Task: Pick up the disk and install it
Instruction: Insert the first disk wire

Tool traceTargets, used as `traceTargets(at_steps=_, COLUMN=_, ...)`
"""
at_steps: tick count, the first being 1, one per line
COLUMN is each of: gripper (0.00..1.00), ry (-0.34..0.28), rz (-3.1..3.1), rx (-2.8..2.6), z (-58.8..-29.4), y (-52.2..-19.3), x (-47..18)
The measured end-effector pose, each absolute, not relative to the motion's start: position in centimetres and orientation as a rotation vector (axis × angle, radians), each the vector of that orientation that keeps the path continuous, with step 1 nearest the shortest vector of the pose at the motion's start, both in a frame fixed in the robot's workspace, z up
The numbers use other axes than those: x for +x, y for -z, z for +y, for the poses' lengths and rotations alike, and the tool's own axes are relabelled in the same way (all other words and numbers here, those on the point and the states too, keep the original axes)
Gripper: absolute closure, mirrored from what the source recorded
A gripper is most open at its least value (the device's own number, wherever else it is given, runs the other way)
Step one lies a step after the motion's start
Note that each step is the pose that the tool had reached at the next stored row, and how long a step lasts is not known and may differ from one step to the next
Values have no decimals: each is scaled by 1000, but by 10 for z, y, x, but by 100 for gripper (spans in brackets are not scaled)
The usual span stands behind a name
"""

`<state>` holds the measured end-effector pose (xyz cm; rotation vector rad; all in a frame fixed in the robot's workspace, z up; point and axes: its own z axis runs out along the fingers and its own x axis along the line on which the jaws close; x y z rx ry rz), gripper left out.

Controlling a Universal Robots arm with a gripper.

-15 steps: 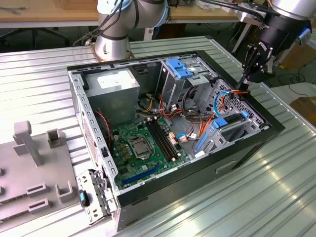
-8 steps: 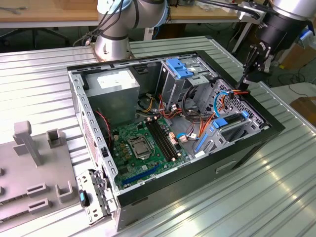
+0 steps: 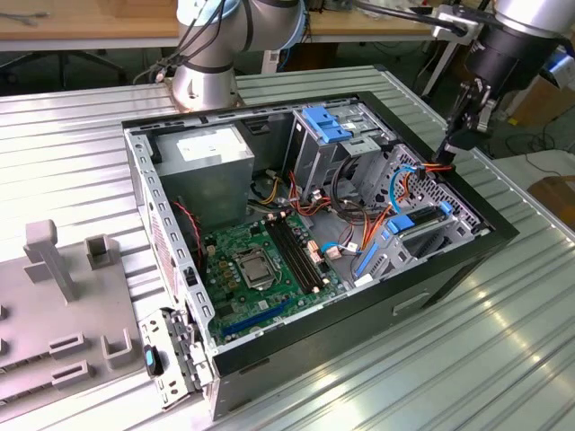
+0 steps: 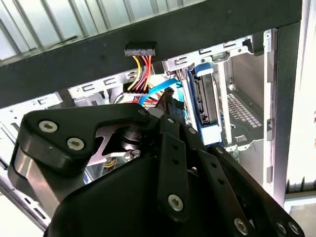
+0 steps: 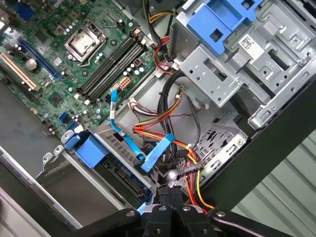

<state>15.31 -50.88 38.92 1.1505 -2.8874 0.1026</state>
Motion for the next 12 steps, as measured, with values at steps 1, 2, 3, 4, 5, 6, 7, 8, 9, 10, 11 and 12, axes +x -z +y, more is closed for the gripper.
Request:
traceTargets(at_steps=1, gripper=89, ry=-103, rz=-2895, rx=1134, z=-509, y=-389, x=153)
traceTargets(at_steps=2, gripper=89, ry=-103, rz=-2901, rx=1120, z=-509, y=-389, x=153)
traceTargets(at_steps=3, gripper=89, ry=-104, rz=-2910, rx=1098, z=-509, y=-389, x=153)
traceTargets(at_steps=4, gripper=89, ry=-104, rz=-2921, rx=1072, z=-509, y=-389, x=153)
traceTargets(at_steps=5, gripper=89, ry=-105, rz=-2936, rx=1034, z=-509, y=-389, x=153)
traceTargets(at_steps=6, gripper=89, ry=-105, rz=-2944, rx=1011, z=-508, y=-388, x=154)
traceTargets(at_steps=7, gripper=89, ry=-113, rz=-2955, rx=970, z=-509, y=-387, x=154)
traceTargets(at_steps=8, gripper=89, ry=-118, rz=-2960, rx=951, z=-509, y=-387, x=154)
traceTargets(at_steps=9, gripper=89, ry=-119, rz=-2966, rx=933, z=-509, y=-386, x=154)
traceTargets(at_steps=10, gripper=89, ry=-120, rz=-2971, rx=915, z=-509, y=-386, x=154)
traceTargets(at_steps=11, gripper=89, ry=-120, rz=-2981, rx=883, z=-509, y=-386, x=154)
traceTargets(at_steps=12, gripper=89, ry=-121, rz=-2992, rx=845, z=-509, y=-385, x=154)
